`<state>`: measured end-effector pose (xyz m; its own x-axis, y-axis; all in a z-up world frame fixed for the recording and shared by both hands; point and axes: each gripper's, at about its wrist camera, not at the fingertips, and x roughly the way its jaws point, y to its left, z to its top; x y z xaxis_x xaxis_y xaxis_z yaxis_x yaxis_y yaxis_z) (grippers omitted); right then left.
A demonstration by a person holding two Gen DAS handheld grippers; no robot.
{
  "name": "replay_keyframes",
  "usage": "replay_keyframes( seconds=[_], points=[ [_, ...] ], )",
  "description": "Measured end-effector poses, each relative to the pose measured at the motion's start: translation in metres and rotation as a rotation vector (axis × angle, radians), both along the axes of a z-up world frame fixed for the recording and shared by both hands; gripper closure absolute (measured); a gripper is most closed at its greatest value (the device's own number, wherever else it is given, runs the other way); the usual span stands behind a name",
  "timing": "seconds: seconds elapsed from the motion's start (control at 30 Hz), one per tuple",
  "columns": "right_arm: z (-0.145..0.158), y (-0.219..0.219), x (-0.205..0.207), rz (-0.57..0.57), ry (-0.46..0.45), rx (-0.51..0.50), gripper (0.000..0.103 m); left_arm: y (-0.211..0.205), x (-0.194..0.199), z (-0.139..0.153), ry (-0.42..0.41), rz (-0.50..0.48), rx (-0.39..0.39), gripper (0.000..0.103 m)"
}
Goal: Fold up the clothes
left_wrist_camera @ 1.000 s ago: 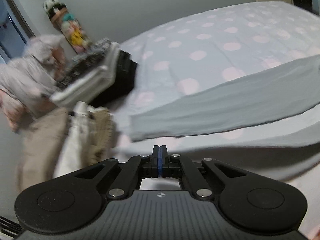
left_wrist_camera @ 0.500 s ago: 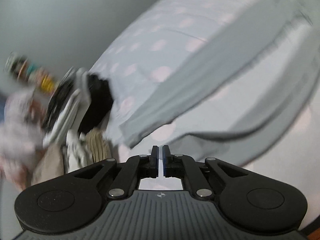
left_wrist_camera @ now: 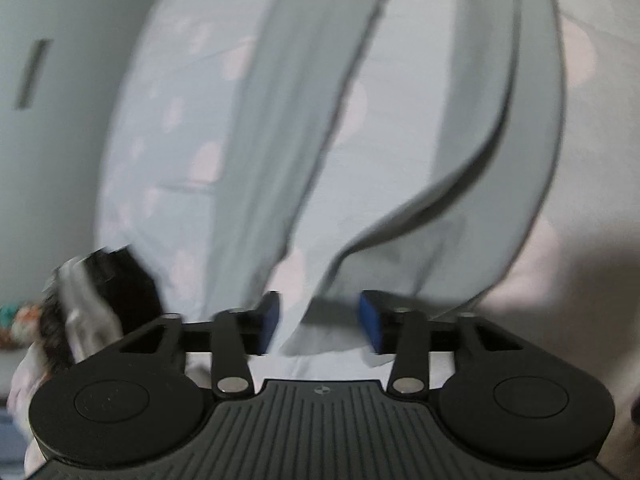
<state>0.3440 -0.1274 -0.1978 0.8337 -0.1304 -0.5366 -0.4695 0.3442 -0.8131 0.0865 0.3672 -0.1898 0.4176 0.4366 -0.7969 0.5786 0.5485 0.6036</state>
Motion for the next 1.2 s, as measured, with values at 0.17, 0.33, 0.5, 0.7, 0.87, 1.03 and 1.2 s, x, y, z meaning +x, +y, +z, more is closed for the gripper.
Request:
replay_keyframes(
  seconds=[0.17,0.33,0.5,0.7,0.87,1.03,1.2],
  points=[
    [-0.007,0.002,0.003,-0.012,0.014,-0.031,0.101,0.005,0.001,-0.006,0.020,0.009,0.003,0.092],
    [-0.005,0.002,0.001,-0.008,0.014,-0.050,0.101,0.008,-0.008,0.001,-0.060,0.077,0.018,0.101],
    [0.017,0.004,0.007,-0.022,-0.047,-0.012,0.101,0.014,-0.019,0.032,-0.218,0.164,0.036,0.102],
    [0.051,0.003,0.006,-0.055,-0.115,0.070,0.102,0.004,-0.050,0.104,-0.410,0.194,0.074,0.102],
    [0.049,-0.004,-0.008,-0.058,-0.086,0.074,0.102,-0.013,-0.084,0.087,-0.280,0.147,0.074,0.102],
    [0.008,-0.016,-0.028,-0.067,0.029,0.013,0.102,-0.032,-0.106,0.032,-0.044,0.077,0.034,0.102],
    [-0.020,-0.024,-0.035,-0.105,0.100,-0.020,0.102,-0.025,-0.106,0.009,0.097,0.121,-0.045,0.102]
  ],
)
